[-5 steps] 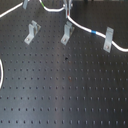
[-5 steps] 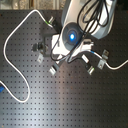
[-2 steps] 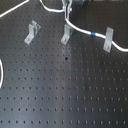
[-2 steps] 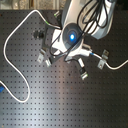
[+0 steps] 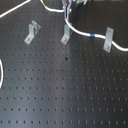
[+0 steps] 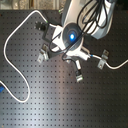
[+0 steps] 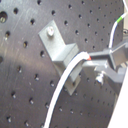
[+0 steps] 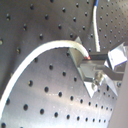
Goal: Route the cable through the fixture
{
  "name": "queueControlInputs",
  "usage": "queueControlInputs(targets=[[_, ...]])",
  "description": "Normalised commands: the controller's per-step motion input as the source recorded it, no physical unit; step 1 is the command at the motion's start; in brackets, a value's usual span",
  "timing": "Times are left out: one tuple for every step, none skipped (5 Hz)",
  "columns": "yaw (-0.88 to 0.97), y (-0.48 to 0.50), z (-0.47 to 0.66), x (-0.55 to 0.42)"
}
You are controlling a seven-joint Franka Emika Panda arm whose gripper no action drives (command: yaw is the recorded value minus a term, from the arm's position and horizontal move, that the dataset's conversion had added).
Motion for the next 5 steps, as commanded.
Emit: queueControlInputs(targets=[[0.45, 0.276, -0.03, -0.331], [0.00, 0.008, 0.00, -0.044], [0.00, -0.044, 0.12, -0.104], [0.07, 0.118, 0.32, -0.171], [0.00, 0.019, 0.12, -0.040]])
